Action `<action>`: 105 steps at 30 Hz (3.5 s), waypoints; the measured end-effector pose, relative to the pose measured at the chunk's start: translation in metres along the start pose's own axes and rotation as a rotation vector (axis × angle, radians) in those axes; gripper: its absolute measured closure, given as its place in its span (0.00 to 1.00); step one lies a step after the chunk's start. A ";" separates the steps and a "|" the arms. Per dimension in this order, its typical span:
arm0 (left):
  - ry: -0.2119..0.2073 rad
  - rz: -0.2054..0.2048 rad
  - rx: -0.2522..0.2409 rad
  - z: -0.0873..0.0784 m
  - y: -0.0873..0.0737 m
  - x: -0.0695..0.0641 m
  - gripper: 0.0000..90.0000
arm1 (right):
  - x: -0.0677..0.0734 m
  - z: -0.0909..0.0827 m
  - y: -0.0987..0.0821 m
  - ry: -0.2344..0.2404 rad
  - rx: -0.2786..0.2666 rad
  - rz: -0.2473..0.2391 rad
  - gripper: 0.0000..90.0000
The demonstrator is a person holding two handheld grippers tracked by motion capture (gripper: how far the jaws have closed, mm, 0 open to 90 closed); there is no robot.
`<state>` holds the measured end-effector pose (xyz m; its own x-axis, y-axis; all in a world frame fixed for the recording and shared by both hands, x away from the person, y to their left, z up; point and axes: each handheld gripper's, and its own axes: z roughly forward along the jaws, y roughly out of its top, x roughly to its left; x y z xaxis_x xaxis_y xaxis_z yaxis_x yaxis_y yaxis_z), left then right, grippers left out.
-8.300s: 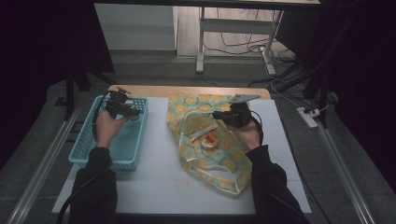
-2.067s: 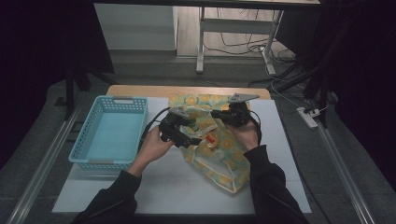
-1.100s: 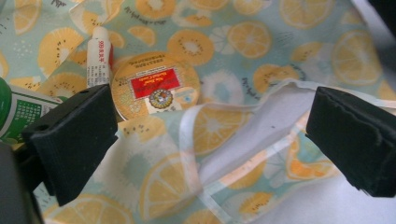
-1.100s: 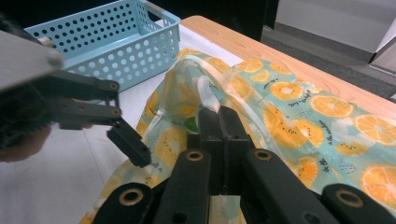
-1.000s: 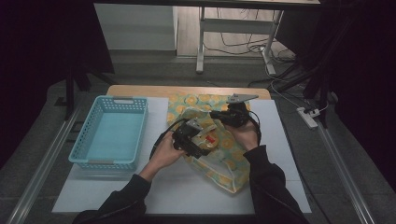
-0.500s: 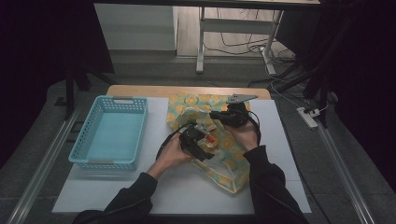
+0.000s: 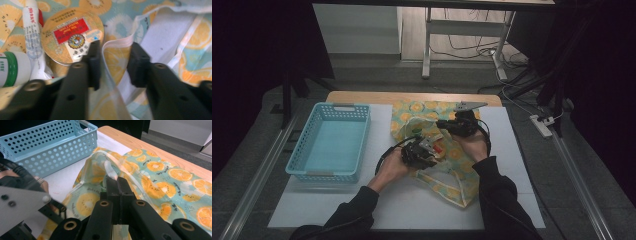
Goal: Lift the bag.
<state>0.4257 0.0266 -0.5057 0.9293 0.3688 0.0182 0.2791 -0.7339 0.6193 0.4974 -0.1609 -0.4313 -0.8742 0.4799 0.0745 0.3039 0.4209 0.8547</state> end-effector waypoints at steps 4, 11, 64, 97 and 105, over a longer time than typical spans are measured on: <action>-0.032 -0.024 -0.002 -0.003 0.001 0.000 0.97 | 0.000 0.000 0.000 0.003 0.000 0.002 1.00; -0.068 -0.096 -0.011 -0.015 0.005 0.003 0.99 | 0.003 -0.002 0.003 0.018 0.004 -0.004 1.00; -0.019 -0.239 -0.372 -0.203 0.061 0.049 0.99 | 0.024 -0.068 0.094 0.009 -0.025 -0.084 1.00; 0.089 -0.210 -0.490 -0.274 0.095 0.049 0.99 | 0.046 -0.100 0.166 -0.070 -0.087 -0.178 1.00; 0.100 -0.219 -0.517 -0.277 0.094 0.053 0.99 | 0.049 -0.106 0.178 -0.089 -0.108 -0.186 1.00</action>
<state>0.4345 0.1350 -0.2294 0.8284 0.5520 -0.0949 0.2848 -0.2692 0.9200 0.4689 -0.1443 -0.2213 -0.8731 0.4697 -0.1312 0.0941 0.4263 0.8997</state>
